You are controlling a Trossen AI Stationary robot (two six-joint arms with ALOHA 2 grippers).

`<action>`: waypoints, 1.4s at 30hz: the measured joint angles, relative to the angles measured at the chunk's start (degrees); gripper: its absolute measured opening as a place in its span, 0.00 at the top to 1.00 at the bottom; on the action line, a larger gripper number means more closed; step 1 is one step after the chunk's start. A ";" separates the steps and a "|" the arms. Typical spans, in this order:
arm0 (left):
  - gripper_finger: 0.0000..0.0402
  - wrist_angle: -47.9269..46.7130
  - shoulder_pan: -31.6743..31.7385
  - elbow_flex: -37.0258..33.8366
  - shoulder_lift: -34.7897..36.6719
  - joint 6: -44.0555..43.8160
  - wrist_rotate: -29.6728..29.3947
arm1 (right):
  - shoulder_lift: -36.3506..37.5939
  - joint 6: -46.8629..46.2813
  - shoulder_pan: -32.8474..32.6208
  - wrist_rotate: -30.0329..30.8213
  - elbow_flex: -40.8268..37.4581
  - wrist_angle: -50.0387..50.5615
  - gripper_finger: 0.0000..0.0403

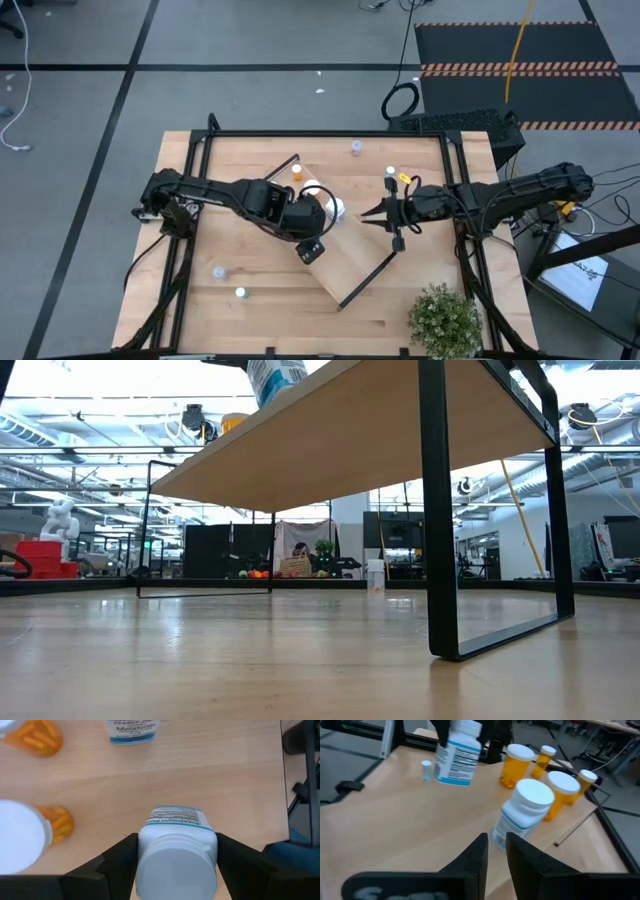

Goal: Pick and place medicine bottles onto shelf by color
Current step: Put the white pill bottle on the shelf aligned with the white pill bottle

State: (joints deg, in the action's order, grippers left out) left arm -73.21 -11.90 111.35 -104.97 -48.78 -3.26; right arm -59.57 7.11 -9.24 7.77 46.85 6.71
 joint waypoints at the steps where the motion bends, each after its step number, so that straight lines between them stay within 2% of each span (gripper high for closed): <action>1: 0.39 0.00 0.00 0.00 0.00 -1.18 0.00 | 0.00 0.58 0.38 0.00 0.00 -0.01 0.85; 10: 0.39 -0.28 1.28 0.00 0.00 -2.77 -0.83 | 0.00 2.61 2.44 -0.09 -0.02 2.52 0.85; 16: 0.39 -0.60 4.36 0.03 0.00 -0.68 4.73 | 0.00 2.63 2.86 -0.11 -0.04 5.89 0.85; 19: 0.39 -3.80 5.51 2.02 0.11 0.40 5.87 | 0.00 2.66 2.86 -0.11 -0.04 6.03 0.85; 33: 0.39 -6.99 5.59 11.97 0.37 0.13 4.73 | 0.00 4.30 2.93 0.04 -0.04 6.00 0.85; 42: 0.39 -9.38 5.36 11.85 -0.45 0.26 2.16 | 0.00 4.55 2.93 1.68 -0.04 6.02 0.85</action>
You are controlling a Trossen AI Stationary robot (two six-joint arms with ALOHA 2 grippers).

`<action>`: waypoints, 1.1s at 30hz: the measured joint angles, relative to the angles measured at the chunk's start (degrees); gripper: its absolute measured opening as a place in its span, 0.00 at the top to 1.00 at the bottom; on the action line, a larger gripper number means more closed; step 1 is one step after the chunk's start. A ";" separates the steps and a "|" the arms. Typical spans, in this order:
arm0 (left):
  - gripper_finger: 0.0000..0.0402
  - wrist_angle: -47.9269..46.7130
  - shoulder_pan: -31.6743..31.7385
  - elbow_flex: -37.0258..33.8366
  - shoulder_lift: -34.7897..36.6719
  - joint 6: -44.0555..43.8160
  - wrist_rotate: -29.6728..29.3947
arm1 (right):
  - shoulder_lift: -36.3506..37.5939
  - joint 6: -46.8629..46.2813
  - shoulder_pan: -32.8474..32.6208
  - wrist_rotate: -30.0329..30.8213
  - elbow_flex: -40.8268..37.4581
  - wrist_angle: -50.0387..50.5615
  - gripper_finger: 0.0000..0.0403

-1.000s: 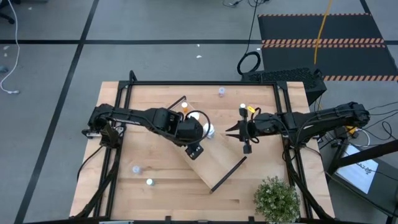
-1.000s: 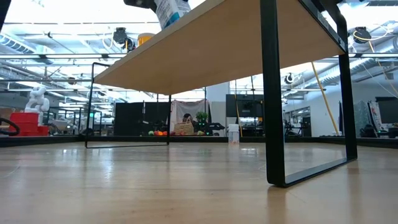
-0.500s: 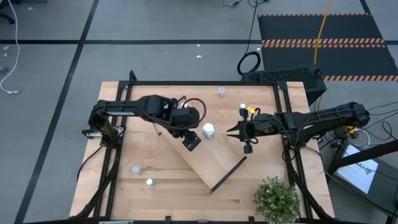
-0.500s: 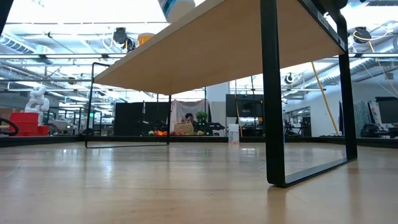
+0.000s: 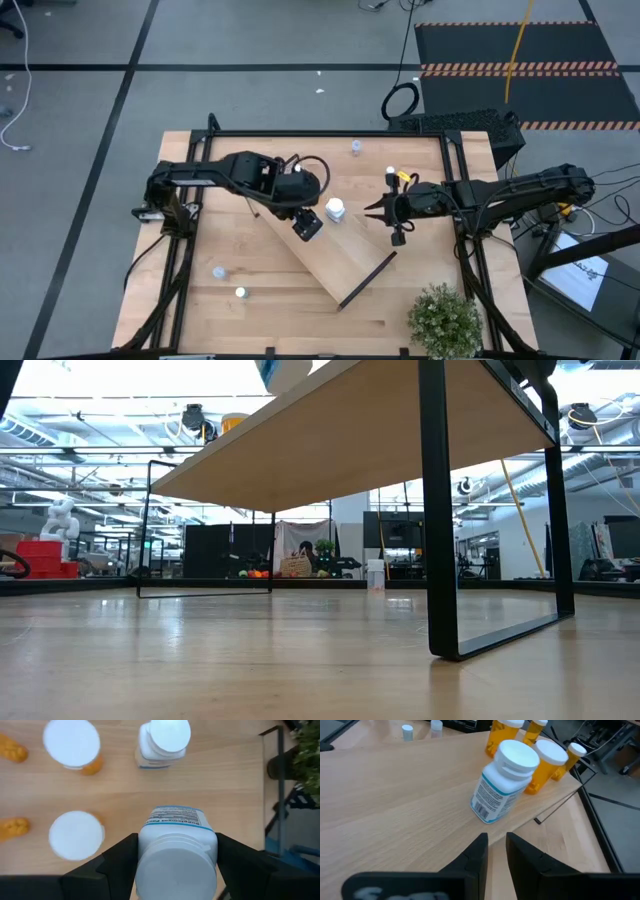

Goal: Pick and place medicine bottles onto shelf by color
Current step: Put the white pill bottle on the shelf aligned with the white pill bottle

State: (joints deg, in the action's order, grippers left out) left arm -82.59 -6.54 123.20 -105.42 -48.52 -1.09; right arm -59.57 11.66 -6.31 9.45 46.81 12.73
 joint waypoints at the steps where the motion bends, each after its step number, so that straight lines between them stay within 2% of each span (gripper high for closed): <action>1: 0.39 0.04 -0.22 -0.10 -0.22 0.13 -0.76 | 0.00 0.00 0.00 0.83 0.00 0.00 0.85; 7: 0.39 -0.50 -1.28 -0.09 -2.25 1.01 -4.49 | 0.00 -0.23 0.02 1.32 0.00 1.23 0.85; 21: 0.39 -1.27 -2.21 -0.07 -6.49 -1.75 -5.04 | 4.03 -1.45 0.02 1.25 0.00 2.74 0.85; 33: 0.39 -2.82 -2.23 -0.11 -8.88 -0.69 -4.99 | 5.60 -2.20 -0.02 1.23 0.00 3.04 0.85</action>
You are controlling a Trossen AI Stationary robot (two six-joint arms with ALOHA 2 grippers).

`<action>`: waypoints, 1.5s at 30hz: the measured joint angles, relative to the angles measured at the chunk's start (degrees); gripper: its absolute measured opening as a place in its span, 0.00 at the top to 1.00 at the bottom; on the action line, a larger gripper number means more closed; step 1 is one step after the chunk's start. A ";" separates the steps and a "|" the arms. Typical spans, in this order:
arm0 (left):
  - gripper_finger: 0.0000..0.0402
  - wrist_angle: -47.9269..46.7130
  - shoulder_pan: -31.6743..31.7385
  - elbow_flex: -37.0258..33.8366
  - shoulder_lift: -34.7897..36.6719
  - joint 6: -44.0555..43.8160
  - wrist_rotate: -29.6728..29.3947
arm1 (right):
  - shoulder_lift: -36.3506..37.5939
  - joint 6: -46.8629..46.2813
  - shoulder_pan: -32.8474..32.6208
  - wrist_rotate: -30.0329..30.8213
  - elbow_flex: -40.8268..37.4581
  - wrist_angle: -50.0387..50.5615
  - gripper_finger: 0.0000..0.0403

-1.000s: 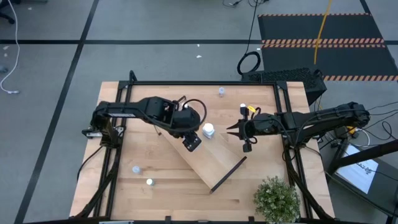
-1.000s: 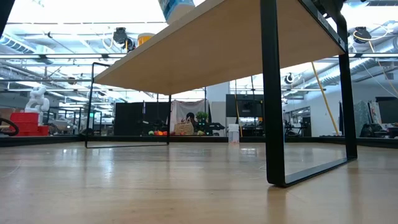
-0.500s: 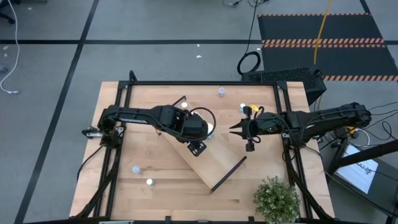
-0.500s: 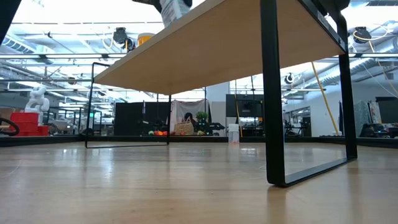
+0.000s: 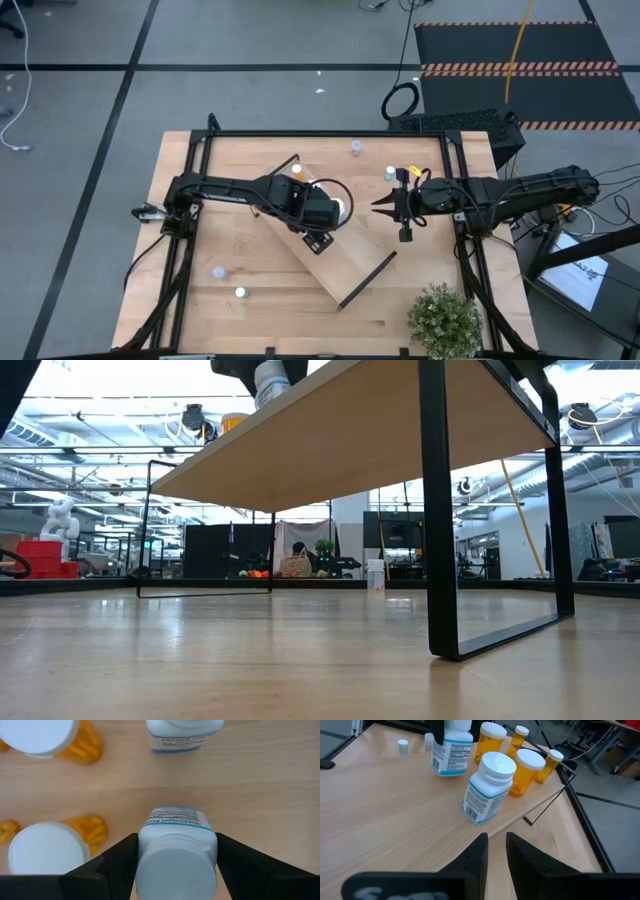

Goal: Pick and place medicine bottles onto shelf by color
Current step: Put the white pill bottle on the shelf aligned with the white pill bottle

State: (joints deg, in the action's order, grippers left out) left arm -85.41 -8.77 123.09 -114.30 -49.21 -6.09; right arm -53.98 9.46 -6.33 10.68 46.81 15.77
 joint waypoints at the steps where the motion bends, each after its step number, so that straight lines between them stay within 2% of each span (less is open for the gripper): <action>1: 0.39 0.10 0.00 -0.01 -0.02 -0.15 0.00 | 0.02 0.04 0.00 0.00 0.00 -0.03 0.85; 38: 0.39 0.42 -0.31 0.02 -1.58 0.03 -0.11 | 1.49 0.03 -0.02 -0.24 0.02 1.20 0.85; 45: 0.30 0.47 -0.31 -0.12 -1.92 -0.57 0.04 | 1.49 0.01 -0.02 -0.24 0.02 1.22 0.85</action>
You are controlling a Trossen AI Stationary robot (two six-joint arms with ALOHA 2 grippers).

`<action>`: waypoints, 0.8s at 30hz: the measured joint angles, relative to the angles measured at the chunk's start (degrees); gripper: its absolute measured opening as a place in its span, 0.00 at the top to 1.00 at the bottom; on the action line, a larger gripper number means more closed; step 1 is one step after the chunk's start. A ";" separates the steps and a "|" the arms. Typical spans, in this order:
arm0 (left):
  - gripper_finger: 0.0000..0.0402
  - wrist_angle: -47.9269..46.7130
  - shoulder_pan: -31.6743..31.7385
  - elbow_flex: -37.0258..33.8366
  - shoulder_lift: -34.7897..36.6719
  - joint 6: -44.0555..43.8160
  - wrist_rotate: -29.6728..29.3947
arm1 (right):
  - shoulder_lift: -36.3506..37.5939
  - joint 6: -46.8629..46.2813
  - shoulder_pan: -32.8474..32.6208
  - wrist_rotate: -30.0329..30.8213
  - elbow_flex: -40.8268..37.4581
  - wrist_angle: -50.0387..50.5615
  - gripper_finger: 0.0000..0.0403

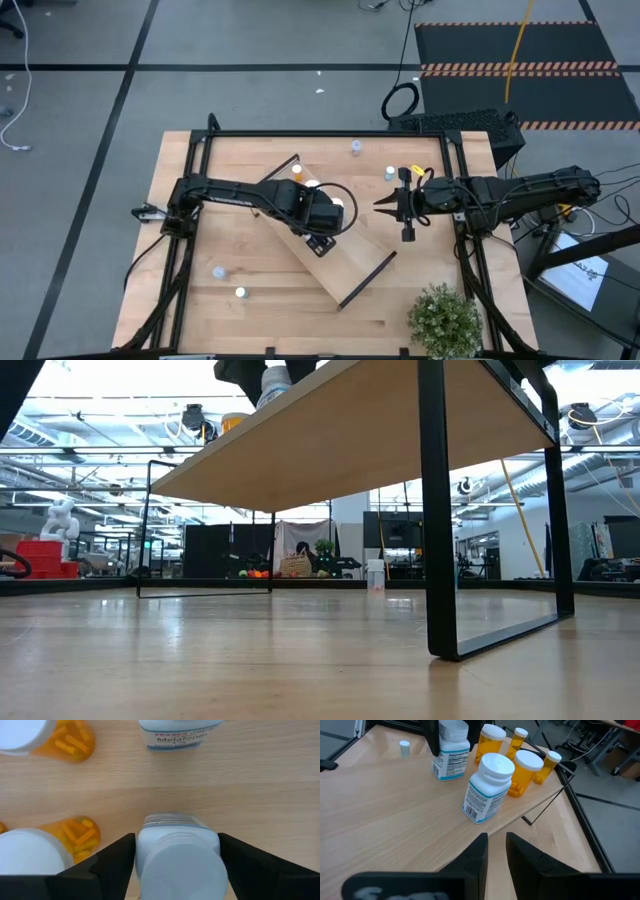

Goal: Pick and place medicine bottles onto shelf by color
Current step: Put the white pill bottle on the shelf aligned with the white pill bottle

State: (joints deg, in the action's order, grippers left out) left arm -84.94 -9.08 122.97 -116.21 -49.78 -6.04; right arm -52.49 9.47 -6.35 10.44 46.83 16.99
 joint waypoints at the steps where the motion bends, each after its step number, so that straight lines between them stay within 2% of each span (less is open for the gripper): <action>1: 0.28 0.08 0.00 -0.01 -0.01 -0.01 0.00 | 0.00 0.00 0.00 0.00 0.00 0.01 0.85; 5: 0.25 2.01 0.00 -0.01 0.08 -0.41 0.00 | 0.00 0.00 -0.02 0.00 0.00 0.02 0.85; 24: 0.25 2.94 0.00 0.04 0.84 -1.05 -0.04 | -0.02 -0.01 0.00 -0.01 0.00 0.04 0.85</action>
State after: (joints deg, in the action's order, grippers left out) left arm -82.00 -9.08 123.01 -115.38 -50.83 -6.09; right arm -52.51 9.47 -6.35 10.43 46.83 17.04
